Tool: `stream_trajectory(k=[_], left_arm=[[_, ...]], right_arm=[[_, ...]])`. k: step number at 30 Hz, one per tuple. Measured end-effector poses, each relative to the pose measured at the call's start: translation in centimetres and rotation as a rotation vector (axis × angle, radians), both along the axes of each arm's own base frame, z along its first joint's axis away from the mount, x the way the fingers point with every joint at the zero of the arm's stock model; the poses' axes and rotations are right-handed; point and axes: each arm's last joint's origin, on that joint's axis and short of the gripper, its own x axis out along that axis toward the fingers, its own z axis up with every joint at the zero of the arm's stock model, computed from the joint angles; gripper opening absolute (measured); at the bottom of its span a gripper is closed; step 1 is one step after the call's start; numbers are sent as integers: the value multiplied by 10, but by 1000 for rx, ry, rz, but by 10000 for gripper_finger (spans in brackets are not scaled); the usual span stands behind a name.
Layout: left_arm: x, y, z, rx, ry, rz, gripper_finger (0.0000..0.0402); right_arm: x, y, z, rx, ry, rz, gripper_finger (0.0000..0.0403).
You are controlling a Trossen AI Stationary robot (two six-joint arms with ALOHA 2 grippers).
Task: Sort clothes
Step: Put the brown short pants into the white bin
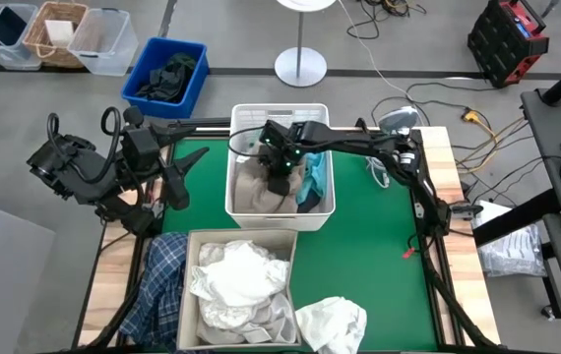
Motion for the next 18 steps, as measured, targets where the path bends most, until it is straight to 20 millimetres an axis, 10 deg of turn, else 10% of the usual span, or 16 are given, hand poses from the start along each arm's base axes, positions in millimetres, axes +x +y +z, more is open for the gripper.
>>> stream_trajectory(k=[18], left_arm=[[0,0,0,-13,-9,3,185]], right_arm=[[13,-4,-43,16,88,19,9]])
